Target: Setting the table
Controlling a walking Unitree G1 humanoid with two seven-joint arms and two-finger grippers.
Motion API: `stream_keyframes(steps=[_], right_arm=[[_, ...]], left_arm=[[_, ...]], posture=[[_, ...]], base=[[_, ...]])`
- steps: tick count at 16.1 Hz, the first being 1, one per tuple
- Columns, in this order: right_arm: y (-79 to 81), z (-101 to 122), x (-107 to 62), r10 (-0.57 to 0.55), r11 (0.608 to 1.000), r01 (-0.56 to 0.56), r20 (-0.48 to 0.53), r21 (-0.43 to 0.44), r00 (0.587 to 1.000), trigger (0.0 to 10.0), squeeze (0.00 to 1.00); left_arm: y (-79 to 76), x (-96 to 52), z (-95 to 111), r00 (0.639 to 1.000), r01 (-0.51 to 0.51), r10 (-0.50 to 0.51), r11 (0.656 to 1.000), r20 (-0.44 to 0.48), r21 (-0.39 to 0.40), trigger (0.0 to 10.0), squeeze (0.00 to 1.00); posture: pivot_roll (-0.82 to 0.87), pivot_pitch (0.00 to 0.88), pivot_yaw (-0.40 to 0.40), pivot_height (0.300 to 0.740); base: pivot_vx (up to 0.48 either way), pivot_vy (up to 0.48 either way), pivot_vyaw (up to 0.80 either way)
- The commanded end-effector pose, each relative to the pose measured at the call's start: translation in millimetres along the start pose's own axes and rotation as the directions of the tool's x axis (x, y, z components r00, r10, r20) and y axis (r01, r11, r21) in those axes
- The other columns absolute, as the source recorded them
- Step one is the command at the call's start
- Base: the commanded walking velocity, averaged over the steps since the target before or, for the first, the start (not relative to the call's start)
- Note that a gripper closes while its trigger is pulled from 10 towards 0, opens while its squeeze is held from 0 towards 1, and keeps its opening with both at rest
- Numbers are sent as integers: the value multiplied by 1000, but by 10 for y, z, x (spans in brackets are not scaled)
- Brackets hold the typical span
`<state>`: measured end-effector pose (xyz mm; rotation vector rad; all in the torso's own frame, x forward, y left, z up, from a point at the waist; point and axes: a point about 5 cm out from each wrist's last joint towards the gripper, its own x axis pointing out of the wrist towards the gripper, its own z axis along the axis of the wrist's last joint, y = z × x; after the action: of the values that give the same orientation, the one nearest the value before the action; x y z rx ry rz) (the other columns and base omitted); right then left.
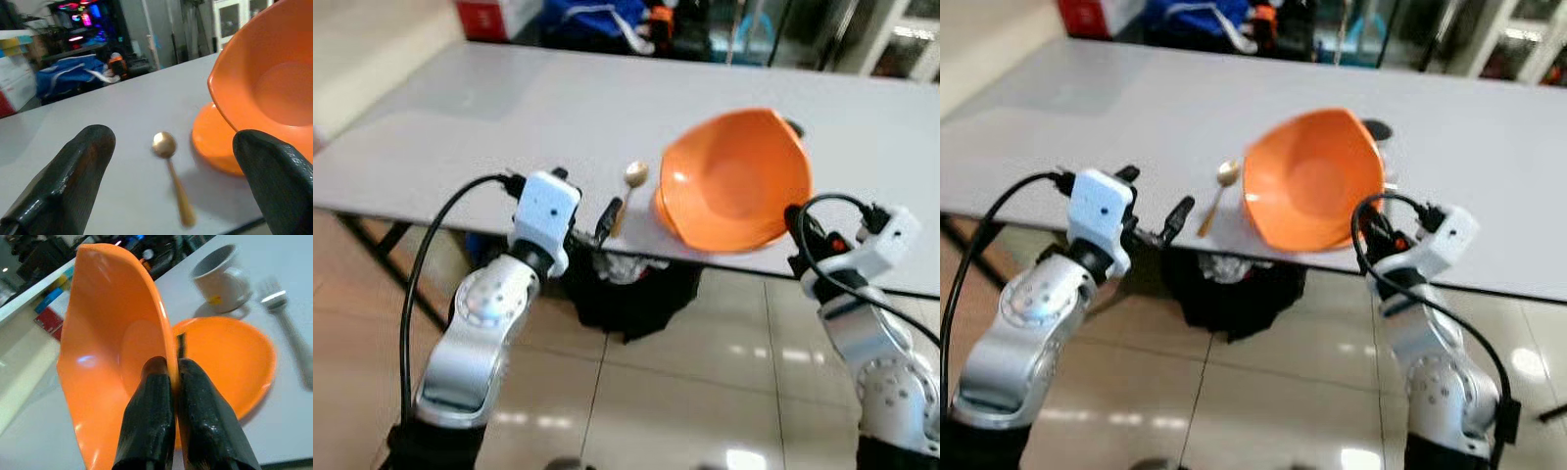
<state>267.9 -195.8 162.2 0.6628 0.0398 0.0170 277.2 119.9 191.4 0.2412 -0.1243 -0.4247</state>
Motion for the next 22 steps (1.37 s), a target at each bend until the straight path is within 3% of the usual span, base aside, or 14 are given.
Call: stream_keyframes(steps=[1,5,7,10,14,16,22], right_arm=[[-14,121,-39,-3,1000,3,51,-5,999,10000,0],[-37,104,-36,-17,1000,17,32,11,999,10000,0],[-80,91,-28,-49,998,47,26,45,998,10000,0],[-211,78,40,-141,960,137,0,244,990,10000,0],[-158,43,140,-112,956,118,-36,267,993,10000,0],[-167,13,258,-152,922,164,-63,350,986,10000,0],[-114,-24,510,-193,914,218,-106,342,975,10000,0]], left_arm=[[-74,9,17,999,32,-32,999,4,-8,10000,0],[-86,6,20,999,44,-44,999,6,-10,10000,0],[-145,-12,44,995,102,-101,994,27,-26,10000,0],[-279,-82,24,973,231,-231,973,20,-19,10000,0],[-265,-87,-3,975,224,-224,974,0,-24,10000,0],[-278,-90,-17,969,245,-245,969,-13,-29,10000,0],[-360,-175,-133,934,341,-343,939,-101,-41,10000,0]], posture=[[54,52,-9,740],[55,59,-8,740],[55,66,-5,740],[64,75,-5,740],[67,80,-8,740],[71,80,-6,740],[81,78,-13,740]], base=[[311,0,0],[300,0,0],[0,0,0],[0,0,0],[0,0,0],[0,0,0],[0,0,0]])
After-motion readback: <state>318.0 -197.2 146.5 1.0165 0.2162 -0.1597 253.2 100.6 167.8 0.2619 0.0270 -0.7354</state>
